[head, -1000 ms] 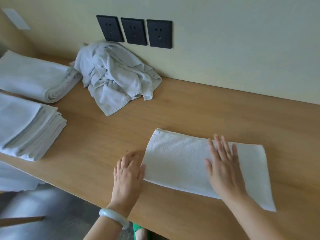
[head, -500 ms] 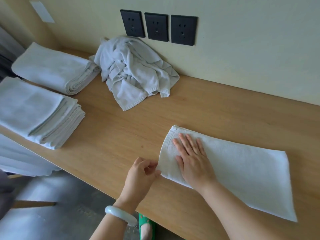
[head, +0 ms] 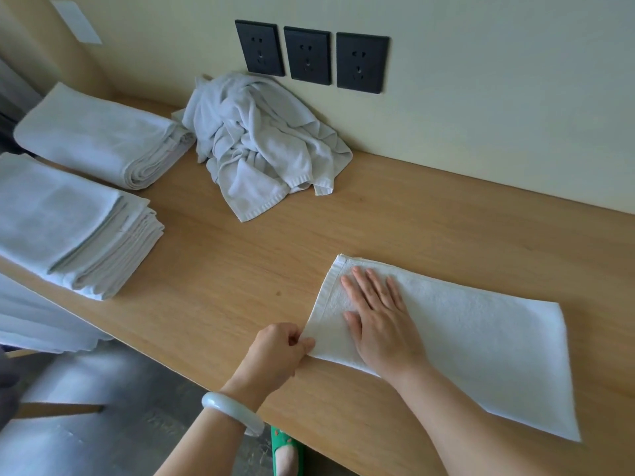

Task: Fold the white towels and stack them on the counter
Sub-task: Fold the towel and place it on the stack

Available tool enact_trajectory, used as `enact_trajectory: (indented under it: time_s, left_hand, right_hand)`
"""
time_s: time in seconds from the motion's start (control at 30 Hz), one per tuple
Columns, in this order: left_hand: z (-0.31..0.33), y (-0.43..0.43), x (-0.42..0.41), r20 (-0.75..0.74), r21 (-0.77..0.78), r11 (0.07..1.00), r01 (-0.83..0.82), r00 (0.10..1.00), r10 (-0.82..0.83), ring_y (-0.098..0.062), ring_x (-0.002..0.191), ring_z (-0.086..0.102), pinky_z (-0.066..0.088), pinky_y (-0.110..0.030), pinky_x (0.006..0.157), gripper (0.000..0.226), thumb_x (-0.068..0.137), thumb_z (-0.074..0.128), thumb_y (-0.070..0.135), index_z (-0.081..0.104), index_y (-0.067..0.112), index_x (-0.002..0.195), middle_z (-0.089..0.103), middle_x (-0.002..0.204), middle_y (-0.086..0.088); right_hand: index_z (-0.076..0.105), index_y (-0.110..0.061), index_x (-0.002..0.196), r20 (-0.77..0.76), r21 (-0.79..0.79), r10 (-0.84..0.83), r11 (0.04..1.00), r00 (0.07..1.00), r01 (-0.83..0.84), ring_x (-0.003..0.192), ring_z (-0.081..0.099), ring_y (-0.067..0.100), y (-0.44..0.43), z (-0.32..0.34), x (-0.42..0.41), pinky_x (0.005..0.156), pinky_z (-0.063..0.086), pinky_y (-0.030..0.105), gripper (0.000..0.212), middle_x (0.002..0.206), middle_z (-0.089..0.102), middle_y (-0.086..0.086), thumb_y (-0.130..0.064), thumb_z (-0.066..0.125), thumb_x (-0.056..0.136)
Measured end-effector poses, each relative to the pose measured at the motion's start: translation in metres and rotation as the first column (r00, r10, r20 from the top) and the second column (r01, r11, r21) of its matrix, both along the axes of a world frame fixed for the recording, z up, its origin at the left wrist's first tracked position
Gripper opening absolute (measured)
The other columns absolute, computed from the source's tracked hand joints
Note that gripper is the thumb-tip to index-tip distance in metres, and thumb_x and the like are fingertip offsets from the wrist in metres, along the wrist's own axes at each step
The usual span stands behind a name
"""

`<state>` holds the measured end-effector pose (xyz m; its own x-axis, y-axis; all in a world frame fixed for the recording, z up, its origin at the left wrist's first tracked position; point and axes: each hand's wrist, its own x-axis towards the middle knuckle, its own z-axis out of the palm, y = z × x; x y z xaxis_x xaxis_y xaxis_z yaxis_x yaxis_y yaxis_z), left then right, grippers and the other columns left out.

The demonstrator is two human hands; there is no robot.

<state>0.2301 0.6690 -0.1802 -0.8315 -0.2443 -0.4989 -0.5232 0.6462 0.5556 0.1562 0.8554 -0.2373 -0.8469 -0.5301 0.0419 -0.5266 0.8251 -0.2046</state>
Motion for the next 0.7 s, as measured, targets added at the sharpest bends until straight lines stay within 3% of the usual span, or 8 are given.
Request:
enact_trajectory:
  time_s: [0.07, 0.13, 0.23, 0.37, 0.43, 0.53, 0.63, 0.7]
  left_hand:
    - [0.0, 0.005, -0.001, -0.039, -0.044, 0.998, -0.041, 0.998, 0.039, -0.011, 0.07, 0.055, 0.039, -0.016, 0.058, 0.014, 0.091, 0.063, 0.027, 0.06, 0.015, 0.086, 0.058, 0.07, 0.007]
    - [-0.001, 0.014, -0.001, -0.19, -0.15, 0.987, -0.053, 0.981, 0.024, -0.017, 0.098, 0.051, 0.041, -0.022, 0.081, 0.016, 0.09, 0.063, 0.021, 0.054, 0.016, 0.102, 0.052, 0.098, 0.005]
    - [-0.004, 0.047, -0.013, -0.455, -0.35, 0.931, 0.102, 0.85, -0.265, -0.02, 0.126, 0.044, 0.036, -0.031, 0.106, 0.04, 0.094, 0.054, 0.021, 0.051, 0.012, 0.132, 0.048, 0.133, 0.0]
    - [-0.026, 0.082, -0.055, -0.29, -0.525, 0.731, 0.435, 0.716, -0.635, -0.02, 0.152, 0.003, 0.0, -0.038, 0.121, 0.064, 0.096, 0.012, 0.049, 0.018, 0.026, 0.156, 0.006, 0.164, 0.0]
    - [-0.042, 0.076, -0.066, -0.203, -0.557, 0.702, 0.444, 0.747, -0.633, -0.014, 0.15, -0.014, -0.01, -0.044, 0.119, 0.066, 0.094, -0.001, 0.06, -0.003, 0.036, 0.155, -0.012, 0.163, 0.005]
    - [-0.047, 0.071, -0.066, -0.201, -0.587, 0.709, 0.391, 0.778, -0.595, -0.011, 0.15, -0.013, -0.005, -0.047, 0.121, 0.066, 0.095, 0.0, 0.062, -0.002, 0.034, 0.156, -0.01, 0.163, 0.002]
    - [-0.038, 0.079, -0.065, -0.21, -0.509, 0.793, 0.334, 0.846, -0.491, -0.013, 0.15, -0.013, -0.003, -0.042, 0.122, 0.071, 0.093, 0.008, 0.064, -0.001, 0.032, 0.156, -0.011, 0.164, 0.001]
    - [-0.023, 0.083, -0.063, -0.191, -0.451, 0.876, 0.17, 0.941, -0.281, -0.025, 0.149, 0.008, 0.014, -0.042, 0.119, 0.075, 0.095, 0.031, 0.062, 0.01, 0.025, 0.156, 0.006, 0.162, -0.007]
  right_hand:
    - [0.022, -0.019, 0.153, 0.021, -0.024, 0.01, 1.0, 1.0, -0.009, 0.15, 0.005, 0.016, -0.001, 0.003, 0.0, 0.119, 0.009, 0.044, 0.057, 0.161, 0.013, -0.001, -0.042, 0.016, 0.102]
    - [0.024, -0.017, 0.153, 0.058, -0.125, 0.0, 0.992, 0.998, 0.007, 0.15, 0.007, 0.016, 0.002, 0.009, -0.002, 0.119, 0.005, 0.041, 0.058, 0.161, 0.014, 0.0, -0.043, 0.016, 0.102]
    - [0.027, -0.014, 0.151, 0.023, -0.185, -0.14, 0.972, 0.99, 0.142, 0.149, 0.013, 0.018, 0.02, 0.017, -0.002, 0.119, 0.008, 0.042, 0.054, 0.159, 0.022, 0.004, -0.036, 0.024, 0.102]
    - [0.039, -0.011, 0.146, 0.01, -0.075, -0.373, 0.925, 0.928, 0.373, 0.144, 0.029, 0.024, 0.084, 0.009, 0.007, 0.118, 0.011, 0.044, 0.055, 0.153, 0.036, 0.01, -0.038, 0.022, 0.101]
    - [0.036, -0.014, 0.148, 0.008, -0.007, -0.47, 0.882, 0.883, 0.47, 0.145, 0.026, 0.024, 0.135, 0.002, 0.016, 0.118, 0.012, 0.046, 0.058, 0.155, 0.033, 0.009, -0.041, 0.016, 0.101]
    - [0.032, -0.014, 0.15, 0.038, 0.031, -0.635, 0.773, 0.772, 0.634, 0.143, 0.029, 0.031, 0.201, 0.002, 0.023, 0.115, 0.022, 0.051, 0.062, 0.155, 0.032, 0.011, -0.045, 0.014, 0.1]
    - [0.036, -0.007, 0.147, 0.125, 0.018, -0.743, 0.664, 0.657, 0.748, 0.137, 0.036, 0.035, 0.219, 0.017, 0.025, 0.111, 0.029, 0.049, 0.062, 0.151, 0.038, 0.015, -0.044, 0.032, 0.098]
    - [0.043, -0.004, 0.141, 0.203, -0.019, -0.79, 0.588, 0.579, 0.809, 0.127, 0.043, 0.037, 0.218, 0.032, 0.023, 0.103, 0.037, 0.047, 0.054, 0.14, 0.047, 0.018, -0.03, 0.053, 0.094]
